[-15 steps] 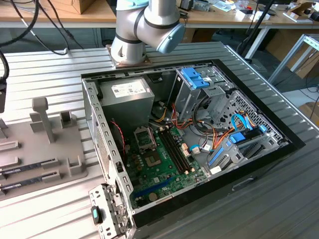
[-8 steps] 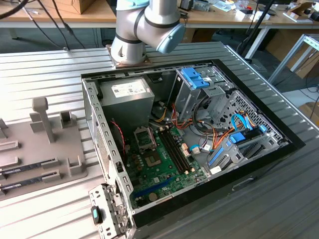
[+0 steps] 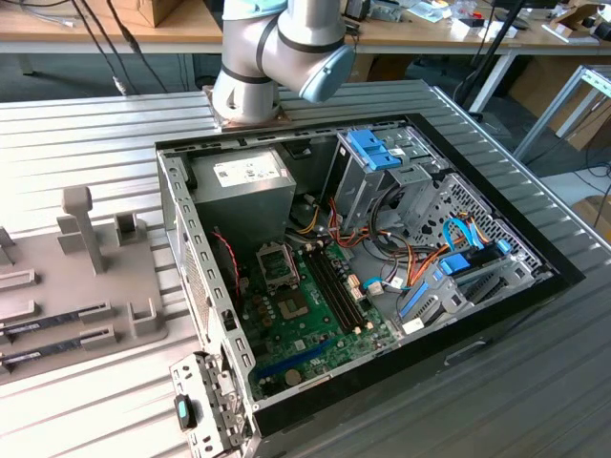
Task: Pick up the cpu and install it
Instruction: 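Pick up the cpu and move it towards the insertion slot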
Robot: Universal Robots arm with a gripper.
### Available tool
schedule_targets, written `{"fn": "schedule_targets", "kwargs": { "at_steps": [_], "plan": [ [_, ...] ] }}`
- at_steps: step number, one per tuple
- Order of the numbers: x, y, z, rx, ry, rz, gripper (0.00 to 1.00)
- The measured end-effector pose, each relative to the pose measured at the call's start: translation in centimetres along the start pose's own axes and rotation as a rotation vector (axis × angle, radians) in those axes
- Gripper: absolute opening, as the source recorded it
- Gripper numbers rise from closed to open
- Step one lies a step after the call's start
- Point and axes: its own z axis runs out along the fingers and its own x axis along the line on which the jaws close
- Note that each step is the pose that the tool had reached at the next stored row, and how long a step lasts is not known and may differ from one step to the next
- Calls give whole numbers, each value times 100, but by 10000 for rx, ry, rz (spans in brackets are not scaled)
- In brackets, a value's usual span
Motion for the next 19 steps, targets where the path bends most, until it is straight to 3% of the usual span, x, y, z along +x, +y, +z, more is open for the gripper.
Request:
{"fn": "schedule_targets", "kwargs": {
  "at_steps": [2,5,10,15,19],
  "plan": [
    [1,0,-19,-12,1,0,47],
    [1,3,-121,-13,2,0,47],
    [-17,-5,-127,-21,8,-2,47],
    [-155,-46,-113,-17,71,2,47],
    [-315,-74,-100,-12,136,4,47]
  ]
}}
